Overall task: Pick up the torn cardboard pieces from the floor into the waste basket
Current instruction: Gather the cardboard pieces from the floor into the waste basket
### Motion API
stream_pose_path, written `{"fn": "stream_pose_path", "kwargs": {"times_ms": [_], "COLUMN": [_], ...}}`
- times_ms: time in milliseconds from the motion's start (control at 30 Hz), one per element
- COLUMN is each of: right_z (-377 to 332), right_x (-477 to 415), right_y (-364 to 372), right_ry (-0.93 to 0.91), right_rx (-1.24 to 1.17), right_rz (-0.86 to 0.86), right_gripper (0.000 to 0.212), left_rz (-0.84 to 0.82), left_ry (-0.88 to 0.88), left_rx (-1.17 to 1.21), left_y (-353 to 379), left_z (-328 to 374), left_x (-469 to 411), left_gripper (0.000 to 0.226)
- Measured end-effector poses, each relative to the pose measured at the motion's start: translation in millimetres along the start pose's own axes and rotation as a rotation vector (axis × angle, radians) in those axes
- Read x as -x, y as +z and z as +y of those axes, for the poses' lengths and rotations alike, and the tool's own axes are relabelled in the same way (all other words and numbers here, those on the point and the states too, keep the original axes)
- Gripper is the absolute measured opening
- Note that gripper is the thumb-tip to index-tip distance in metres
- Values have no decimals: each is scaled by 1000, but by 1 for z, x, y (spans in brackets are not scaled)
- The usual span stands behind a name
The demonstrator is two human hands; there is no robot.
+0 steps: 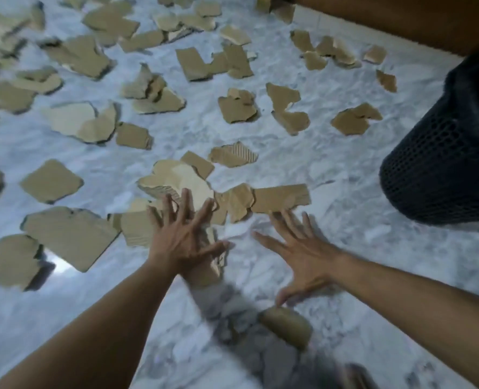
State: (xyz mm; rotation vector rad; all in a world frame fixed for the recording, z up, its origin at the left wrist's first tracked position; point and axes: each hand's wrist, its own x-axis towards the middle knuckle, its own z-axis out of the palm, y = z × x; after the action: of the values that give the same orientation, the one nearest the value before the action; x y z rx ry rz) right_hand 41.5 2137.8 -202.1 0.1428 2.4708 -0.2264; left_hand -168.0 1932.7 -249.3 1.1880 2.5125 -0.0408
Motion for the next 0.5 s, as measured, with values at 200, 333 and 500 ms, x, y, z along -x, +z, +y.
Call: {"fn": "stream_pose_path", "kwargs": {"times_ms": [200, 333, 500], "right_z": [-2, 8, 14], "right_x": [4, -31, -80], "right_y": [36, 6, -28], "right_ry": [12, 74, 112], "right_rx": [113, -1, -86], "right_rz": [36, 164, 226], "right_gripper": [130, 129, 126], "left_rz": [161, 195, 355], "left_ry": [-30, -68, -301], "left_rx": [8, 30, 33], "left_y": [13, 9, 0], "left_z": [2, -1, -25], "left_x": [-1, -2, 10], "left_gripper": [89, 87, 95]}}
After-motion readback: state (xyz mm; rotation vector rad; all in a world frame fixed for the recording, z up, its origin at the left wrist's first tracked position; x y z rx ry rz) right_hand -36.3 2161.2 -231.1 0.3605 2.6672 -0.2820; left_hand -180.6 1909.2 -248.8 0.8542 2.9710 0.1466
